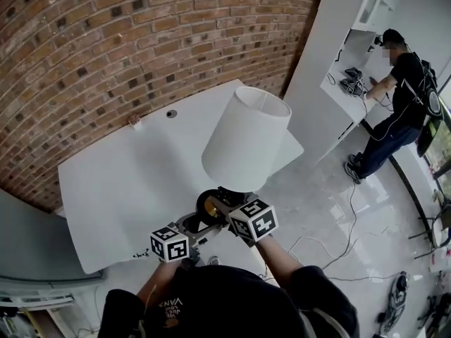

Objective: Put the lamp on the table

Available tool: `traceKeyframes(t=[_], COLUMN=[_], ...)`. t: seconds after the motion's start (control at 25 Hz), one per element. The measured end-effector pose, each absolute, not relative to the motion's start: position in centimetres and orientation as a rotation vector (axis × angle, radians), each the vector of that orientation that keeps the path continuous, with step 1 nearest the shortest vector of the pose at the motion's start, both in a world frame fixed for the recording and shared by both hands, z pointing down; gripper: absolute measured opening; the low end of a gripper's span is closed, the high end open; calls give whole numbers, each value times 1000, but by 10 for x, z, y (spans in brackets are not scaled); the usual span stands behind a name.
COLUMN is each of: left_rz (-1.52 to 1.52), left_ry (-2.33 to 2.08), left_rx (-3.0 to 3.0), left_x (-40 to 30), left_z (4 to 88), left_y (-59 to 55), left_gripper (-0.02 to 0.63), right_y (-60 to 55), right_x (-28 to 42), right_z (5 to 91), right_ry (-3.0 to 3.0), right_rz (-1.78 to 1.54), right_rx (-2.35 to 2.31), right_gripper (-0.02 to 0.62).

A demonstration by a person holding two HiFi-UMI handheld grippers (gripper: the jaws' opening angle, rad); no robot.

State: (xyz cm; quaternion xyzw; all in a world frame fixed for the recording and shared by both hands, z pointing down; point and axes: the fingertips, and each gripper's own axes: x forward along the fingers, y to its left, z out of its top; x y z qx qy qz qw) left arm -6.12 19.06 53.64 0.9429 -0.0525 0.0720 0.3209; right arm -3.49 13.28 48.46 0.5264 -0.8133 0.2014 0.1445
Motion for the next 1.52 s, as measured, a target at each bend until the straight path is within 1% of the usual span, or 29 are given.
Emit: traceKeyframes(t=[0.48,0.72,0.92,1.28,1.52], left_rz=[233,231,221,125,135], left_ry=[-59,-23,-26,-96,-188], left_rx=[2460,2449,2455,2462,2440], left_x=[0,38,57,64,54], left_z=[544,545,541,540,550], left_y=[147,108,62,-5,-27], left_gripper=[302,301,299,299,299], right_y=[91,51,5,-64,-88], right_x=[29,67,85,86,72], right_z=[492,492,489,485,496], right_ry=[-2284,-2263,-2263,-2301,-2339], right_rz=[600,603,606,580,586], right_rx=[1585,1597,1593,1534,1450], right_gripper=[126,124,124,123,121])
